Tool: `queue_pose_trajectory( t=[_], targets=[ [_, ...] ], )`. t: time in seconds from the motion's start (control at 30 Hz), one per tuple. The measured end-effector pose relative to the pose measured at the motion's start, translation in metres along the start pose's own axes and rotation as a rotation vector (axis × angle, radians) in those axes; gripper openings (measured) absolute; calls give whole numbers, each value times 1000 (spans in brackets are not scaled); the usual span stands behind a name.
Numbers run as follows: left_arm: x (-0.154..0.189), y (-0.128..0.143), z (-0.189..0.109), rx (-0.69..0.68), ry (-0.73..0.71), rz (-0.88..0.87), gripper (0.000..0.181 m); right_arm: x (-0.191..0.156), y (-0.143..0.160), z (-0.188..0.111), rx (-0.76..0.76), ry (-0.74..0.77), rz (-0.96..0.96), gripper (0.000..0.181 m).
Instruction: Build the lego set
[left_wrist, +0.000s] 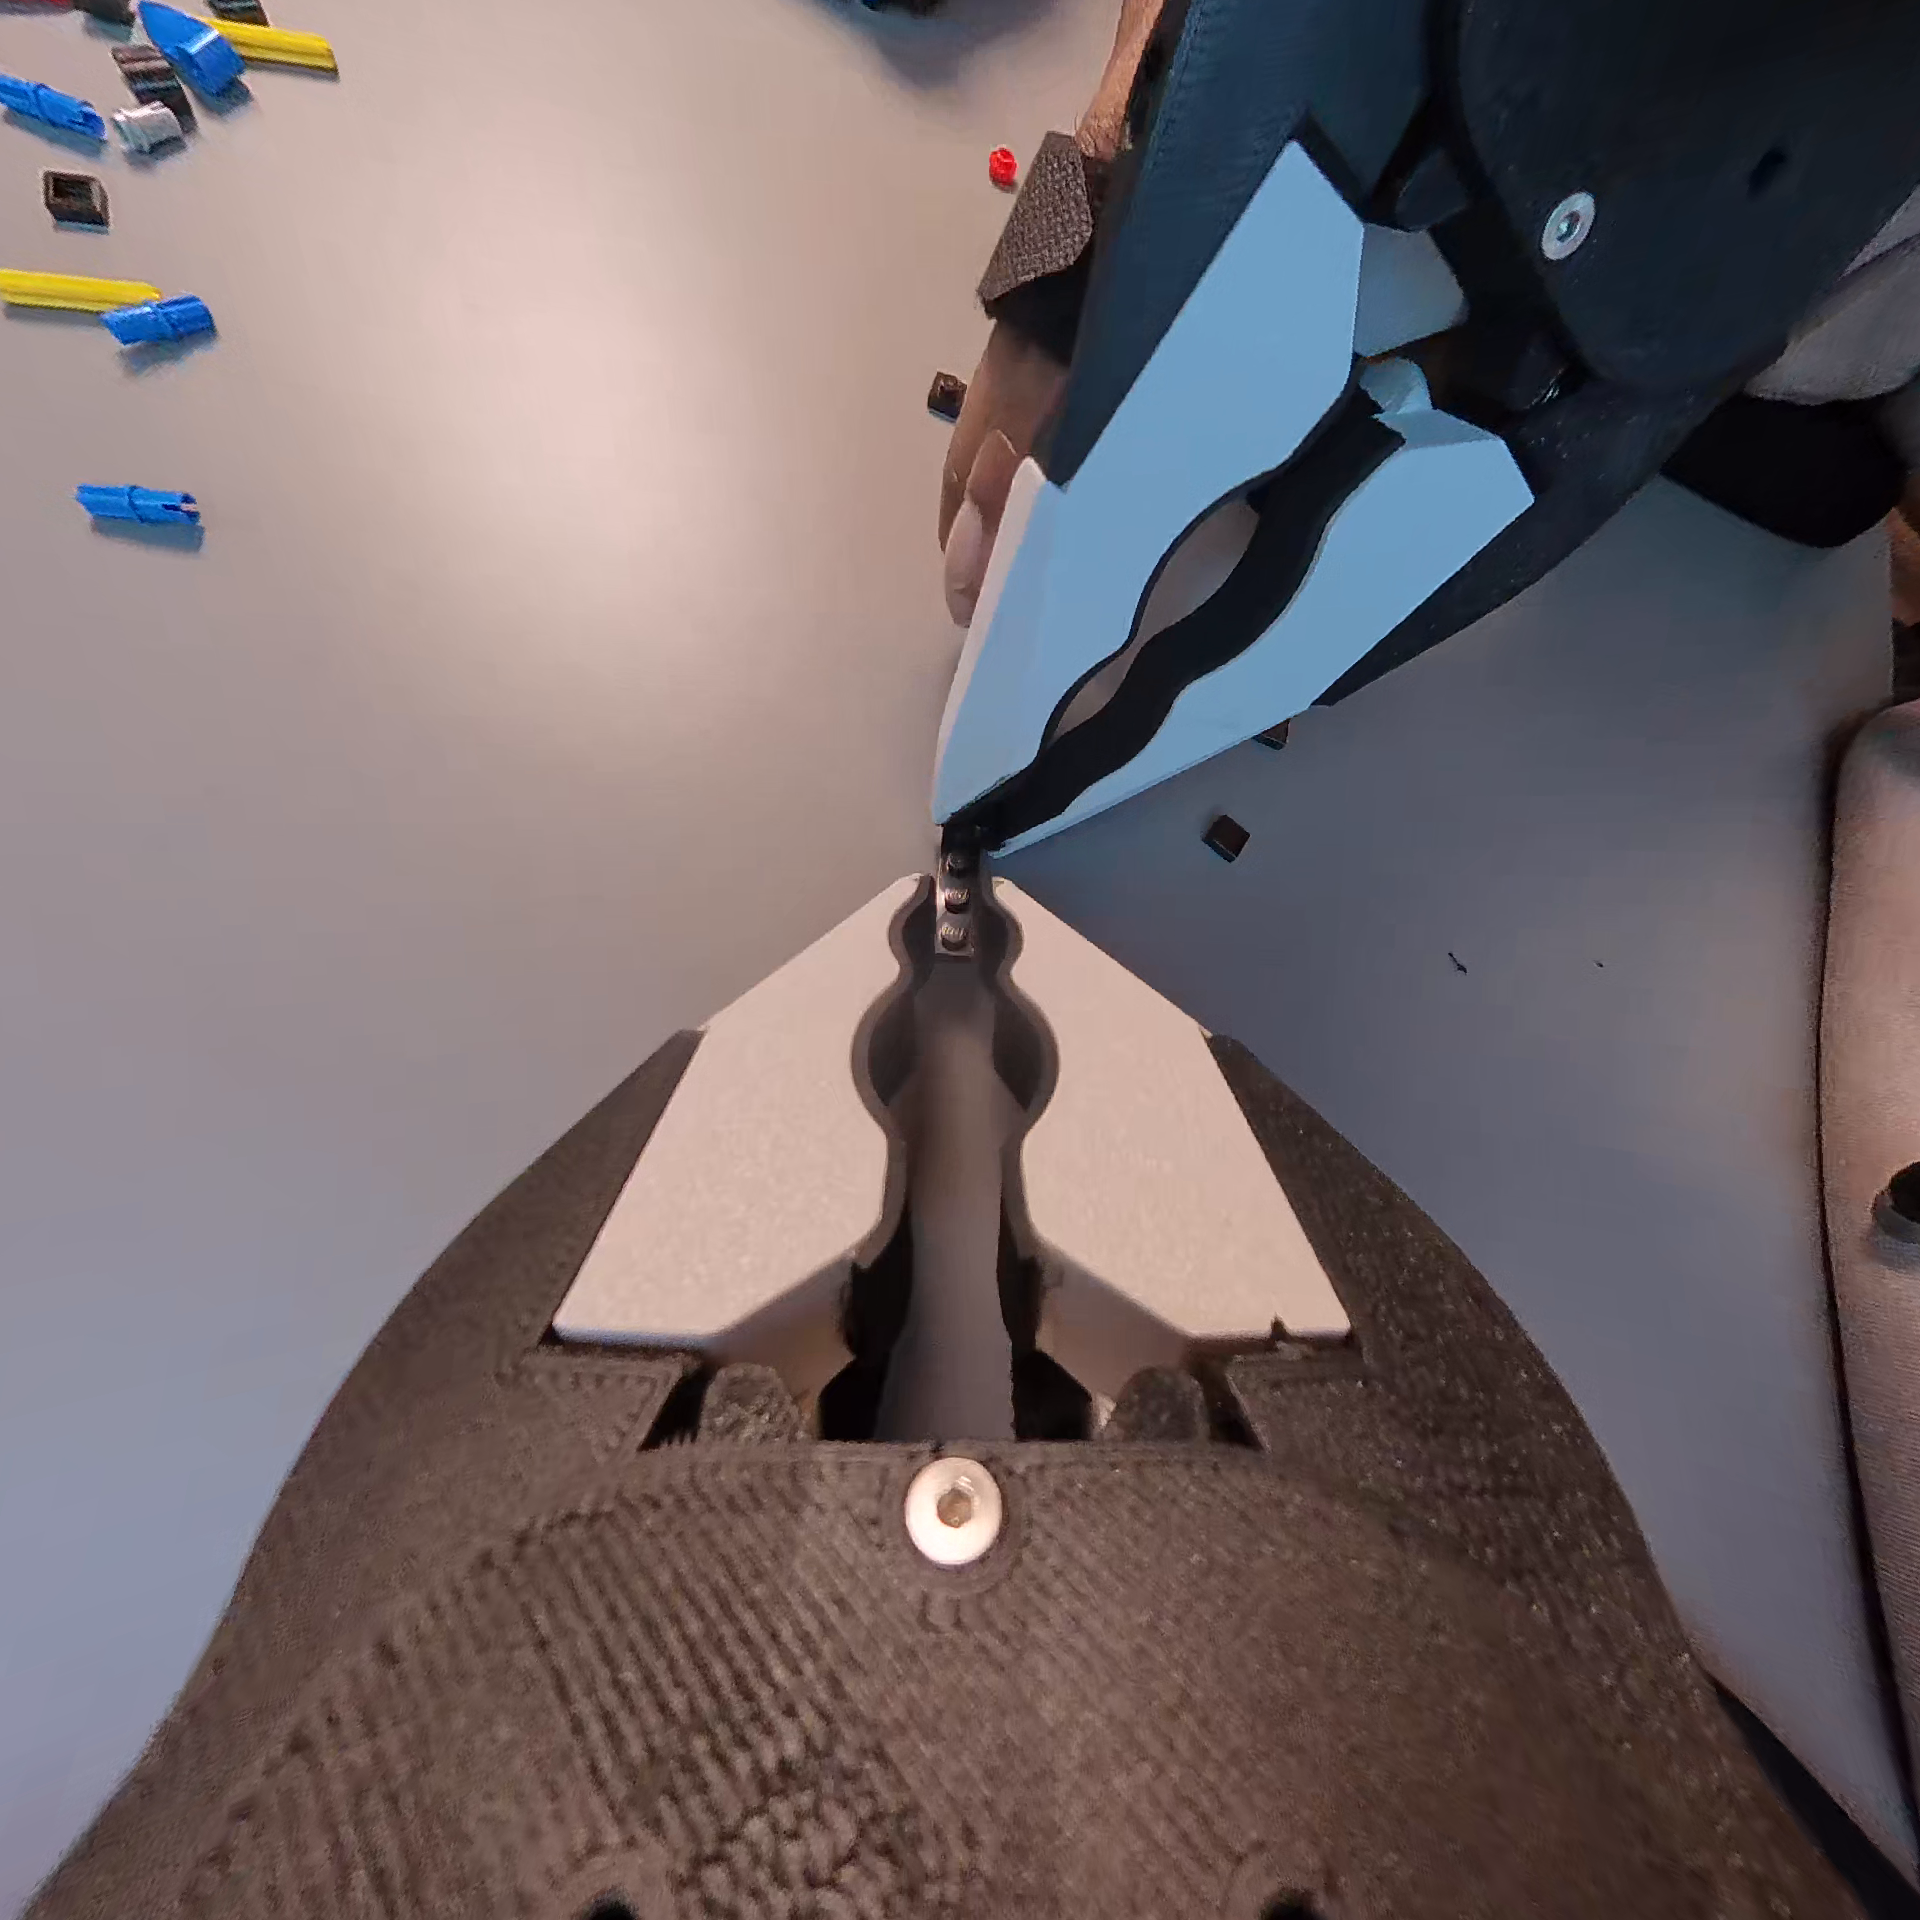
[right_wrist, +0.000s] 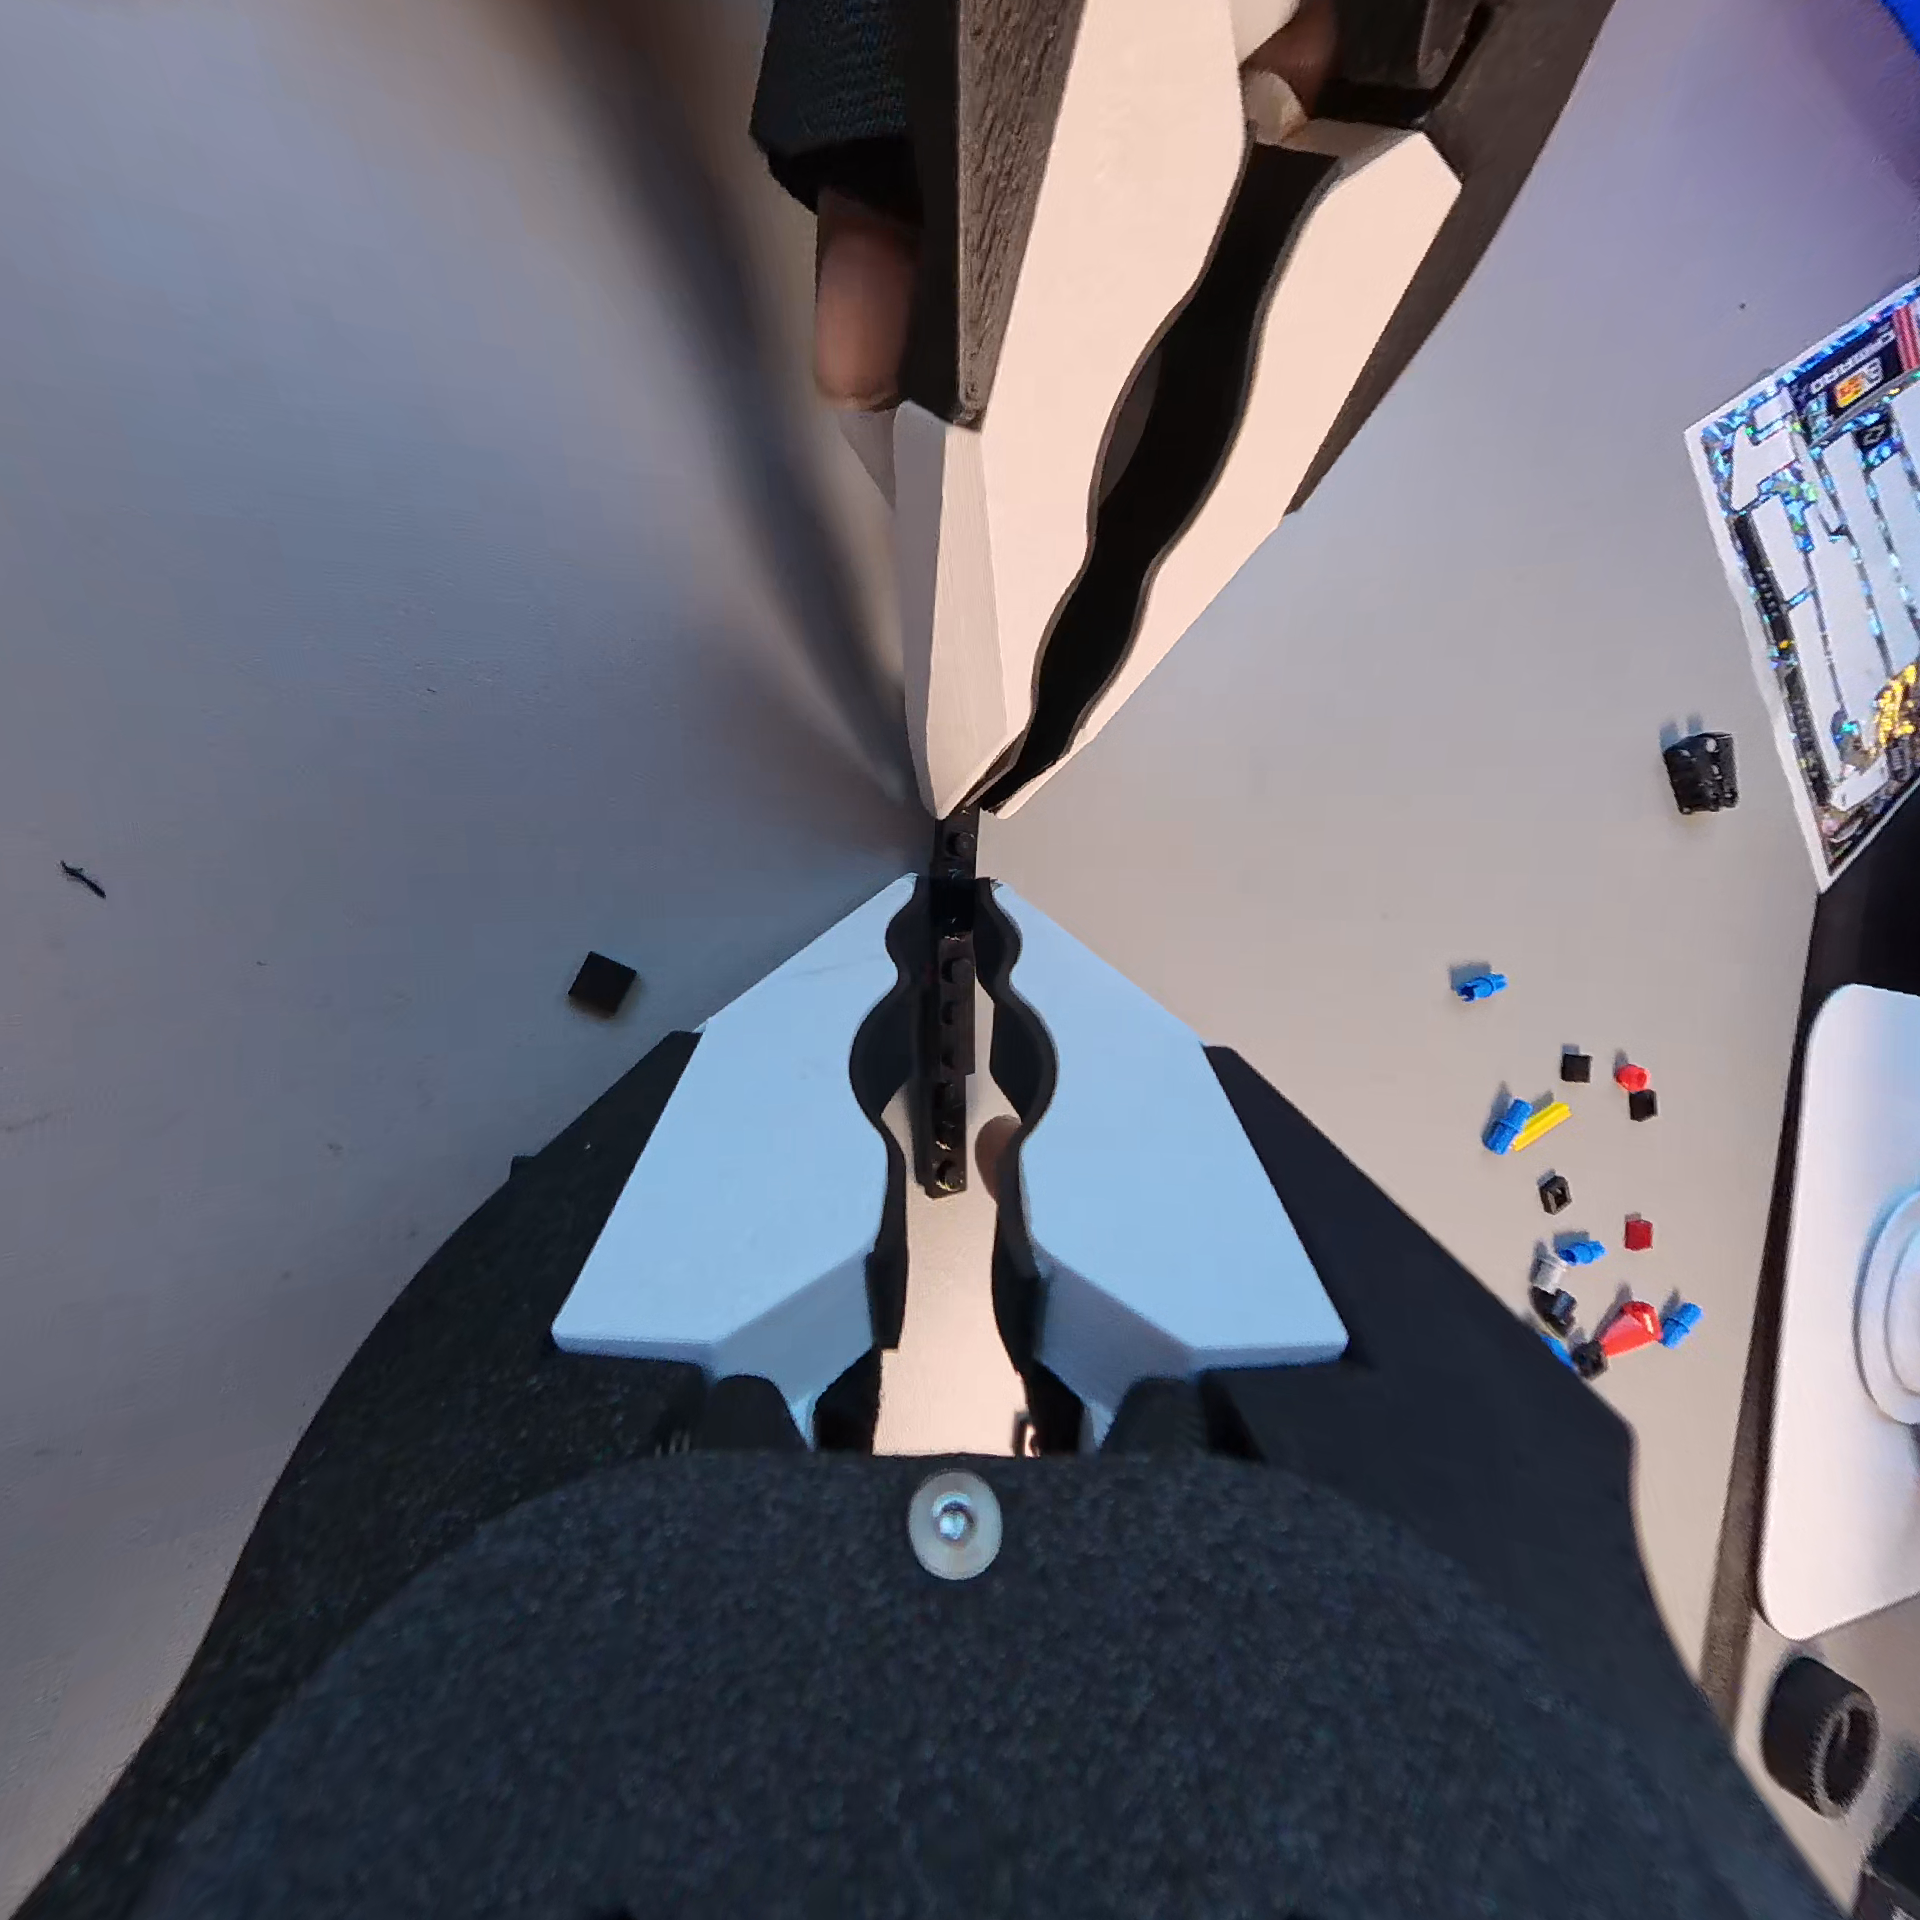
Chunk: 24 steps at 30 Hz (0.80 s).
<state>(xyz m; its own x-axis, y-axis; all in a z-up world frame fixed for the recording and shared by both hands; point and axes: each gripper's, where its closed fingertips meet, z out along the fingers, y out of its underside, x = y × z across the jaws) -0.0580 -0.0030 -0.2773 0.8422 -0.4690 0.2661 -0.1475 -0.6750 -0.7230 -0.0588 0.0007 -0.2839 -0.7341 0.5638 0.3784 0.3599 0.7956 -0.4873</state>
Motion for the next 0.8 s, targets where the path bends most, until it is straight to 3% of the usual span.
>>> queue_pose_trajectory(
  t=[0.23,0.37,0.6,0.8],
  targets=[
    [6,-6,-4,63,42,0,7,2,-1,-4,90,-117,126,4],
    [15,-12,-8,109,48,113,23,3,-2,-8,147,-187,189,5],
    [10,-5,1,12,-140,400,16,3,0,-13,199,-257,264,5],
    [5,4,6,-55,-172,392,18,6,3,-15,163,-228,231,5]
  ],
)
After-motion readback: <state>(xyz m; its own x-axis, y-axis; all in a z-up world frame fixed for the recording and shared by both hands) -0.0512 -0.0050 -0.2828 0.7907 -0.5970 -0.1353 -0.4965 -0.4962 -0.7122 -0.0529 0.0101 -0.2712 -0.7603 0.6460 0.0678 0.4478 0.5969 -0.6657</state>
